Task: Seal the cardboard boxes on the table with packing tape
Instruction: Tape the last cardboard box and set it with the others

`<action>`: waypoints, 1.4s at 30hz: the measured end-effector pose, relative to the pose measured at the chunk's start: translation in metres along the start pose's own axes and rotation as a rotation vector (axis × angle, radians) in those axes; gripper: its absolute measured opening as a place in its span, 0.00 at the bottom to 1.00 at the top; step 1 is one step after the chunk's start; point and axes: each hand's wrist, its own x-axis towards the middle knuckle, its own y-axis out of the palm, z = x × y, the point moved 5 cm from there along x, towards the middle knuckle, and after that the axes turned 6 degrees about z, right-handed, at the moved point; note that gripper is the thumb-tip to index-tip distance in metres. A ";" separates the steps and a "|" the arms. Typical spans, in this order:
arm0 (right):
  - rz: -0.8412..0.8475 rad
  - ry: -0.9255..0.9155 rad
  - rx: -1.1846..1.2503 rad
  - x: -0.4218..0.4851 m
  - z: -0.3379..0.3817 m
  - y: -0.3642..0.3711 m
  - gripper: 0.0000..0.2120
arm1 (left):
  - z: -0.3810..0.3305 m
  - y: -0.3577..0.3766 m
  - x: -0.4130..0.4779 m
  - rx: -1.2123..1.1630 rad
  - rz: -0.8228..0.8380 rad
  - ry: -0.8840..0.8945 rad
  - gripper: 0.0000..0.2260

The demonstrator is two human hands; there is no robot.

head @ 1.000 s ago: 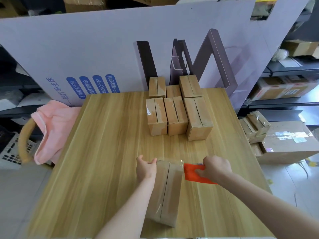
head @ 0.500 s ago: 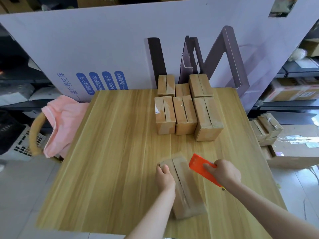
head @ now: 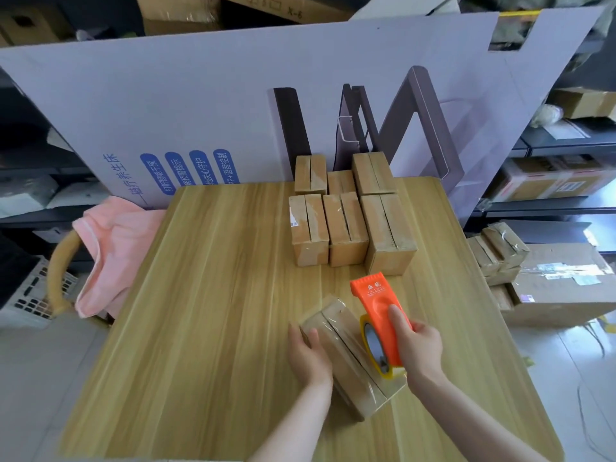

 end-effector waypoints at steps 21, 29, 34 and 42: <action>0.001 0.008 0.013 0.012 -0.001 -0.001 0.23 | -0.080 0.042 0.039 1.306 0.653 0.448 0.20; -0.004 0.007 0.028 0.010 0.000 -0.001 0.22 | -0.097 0.055 0.034 1.490 0.855 0.494 0.15; -0.020 -0.003 0.026 0.008 -0.002 0.000 0.22 | -0.095 0.055 0.035 1.500 0.847 0.537 0.16; -0.006 -0.021 0.019 0.005 -0.003 0.000 0.22 | -0.055 -0.009 0.037 0.899 0.382 0.499 0.15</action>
